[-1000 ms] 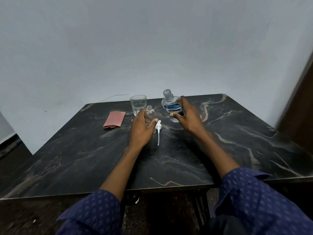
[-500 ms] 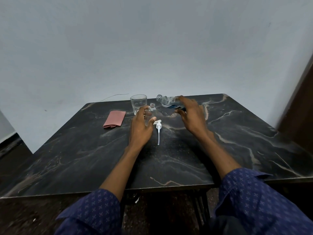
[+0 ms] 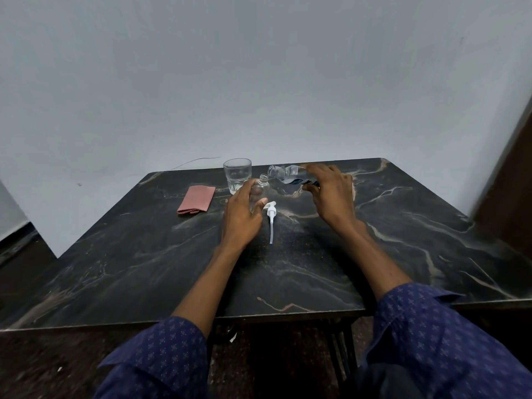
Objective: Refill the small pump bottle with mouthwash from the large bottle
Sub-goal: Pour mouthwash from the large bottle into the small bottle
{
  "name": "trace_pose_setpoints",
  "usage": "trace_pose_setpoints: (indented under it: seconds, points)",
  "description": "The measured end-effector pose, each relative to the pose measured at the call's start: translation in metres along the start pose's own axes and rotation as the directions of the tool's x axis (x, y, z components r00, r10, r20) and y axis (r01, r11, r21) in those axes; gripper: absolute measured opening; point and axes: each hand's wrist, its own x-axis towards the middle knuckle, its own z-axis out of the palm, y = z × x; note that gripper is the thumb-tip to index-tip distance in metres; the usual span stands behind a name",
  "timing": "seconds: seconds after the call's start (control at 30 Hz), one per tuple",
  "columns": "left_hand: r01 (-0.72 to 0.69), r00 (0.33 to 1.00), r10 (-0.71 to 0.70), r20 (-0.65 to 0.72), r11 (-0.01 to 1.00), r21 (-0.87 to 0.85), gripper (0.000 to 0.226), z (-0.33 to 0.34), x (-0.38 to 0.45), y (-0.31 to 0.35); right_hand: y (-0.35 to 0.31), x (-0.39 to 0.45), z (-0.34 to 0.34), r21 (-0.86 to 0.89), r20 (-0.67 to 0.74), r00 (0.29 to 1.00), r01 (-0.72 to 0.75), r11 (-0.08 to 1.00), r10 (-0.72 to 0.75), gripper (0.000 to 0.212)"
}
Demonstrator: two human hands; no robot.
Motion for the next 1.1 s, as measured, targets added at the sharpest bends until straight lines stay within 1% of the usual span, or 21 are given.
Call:
trace_pose_setpoints:
  seconds: [0.23,0.4,0.8,1.1]
  points:
    - [-0.022,1.000,0.022,0.005,1.000,-0.003,0.044,0.000,0.000,0.001,-0.003,-0.001,-0.002,-0.031,0.024,1.000,0.001,1.000,0.000,0.038]
    - [-0.017,1.000,0.017,-0.002,1.000,-0.010,0.042,-0.001,0.000,0.001,-0.007,0.002,-0.005,-0.040,0.045,0.999,-0.021,0.999,0.023,0.041]
    - [0.022,1.000,-0.022,-0.011,1.000,0.010,0.046,-0.003,-0.001,0.005,-0.010,0.011,-0.010,-0.128,0.080,0.997,-0.001,0.992,0.011,0.040]
    - [0.039,0.999,-0.039,-0.017,0.999,0.023,0.047,-0.004,-0.002,0.008,-0.011,0.015,-0.013,-0.144,0.076,0.997,0.024,0.989,-0.013,0.041]
